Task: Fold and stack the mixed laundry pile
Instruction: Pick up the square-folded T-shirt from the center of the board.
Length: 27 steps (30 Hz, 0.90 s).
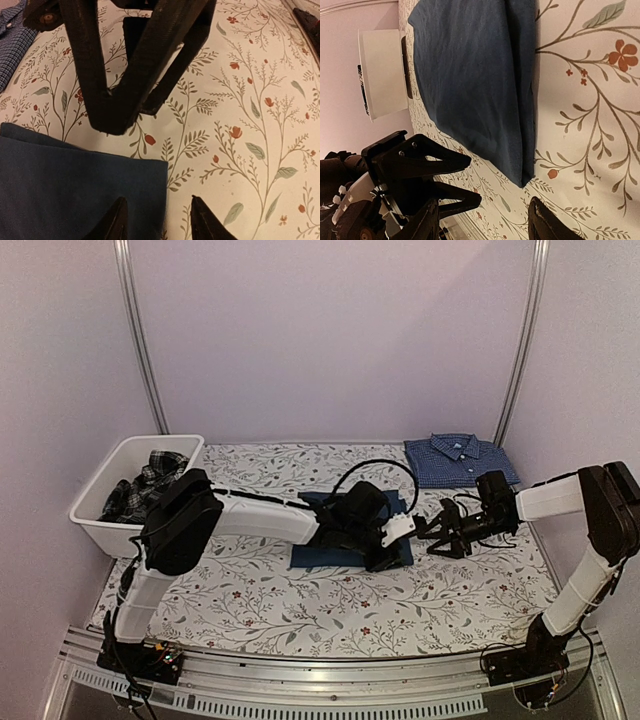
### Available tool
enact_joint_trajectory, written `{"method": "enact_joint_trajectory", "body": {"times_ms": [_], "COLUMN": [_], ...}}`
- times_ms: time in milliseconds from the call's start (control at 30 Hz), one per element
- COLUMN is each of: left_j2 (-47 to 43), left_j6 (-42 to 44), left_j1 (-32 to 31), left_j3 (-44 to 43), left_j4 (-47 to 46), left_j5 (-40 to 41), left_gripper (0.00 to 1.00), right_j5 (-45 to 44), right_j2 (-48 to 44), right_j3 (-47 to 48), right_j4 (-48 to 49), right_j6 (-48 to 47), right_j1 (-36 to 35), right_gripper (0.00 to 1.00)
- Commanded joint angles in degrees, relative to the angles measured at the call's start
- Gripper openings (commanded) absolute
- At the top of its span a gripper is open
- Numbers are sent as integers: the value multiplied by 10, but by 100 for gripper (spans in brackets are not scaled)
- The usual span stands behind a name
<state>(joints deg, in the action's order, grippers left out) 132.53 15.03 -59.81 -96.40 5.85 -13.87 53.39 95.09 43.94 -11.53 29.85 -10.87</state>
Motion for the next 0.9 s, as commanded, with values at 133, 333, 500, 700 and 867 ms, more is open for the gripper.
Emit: {"method": "enact_joint_trajectory", "body": {"times_ms": [133, 333, 500, 700, 867], "left_j2": [59, 74, 69, 34, 20], "left_j6": [16, 16, -16, -85, -89], "left_j1": [-4, -5, 1, 10, 11], "left_j3": [-33, -35, -47, -57, -60], "left_j4": [-8, -9, -21, -49, -49], "left_j5": [-43, -55, -55, -80, -89], "left_gripper": [39, 34, 12, 0, 0], "right_j5": [-31, -38, -21, 10, 27], "right_j2": [26, 42, 53, 55, 67], "right_j3": [4, 6, 2, -25, -36], "right_j4": [-8, -14, 9, 85, 148], "right_j6": [24, 30, 39, 92, 153], "right_j1": [-1, -1, -2, -2, -9], "right_gripper": [59, 60, 64, 79, 81]}}
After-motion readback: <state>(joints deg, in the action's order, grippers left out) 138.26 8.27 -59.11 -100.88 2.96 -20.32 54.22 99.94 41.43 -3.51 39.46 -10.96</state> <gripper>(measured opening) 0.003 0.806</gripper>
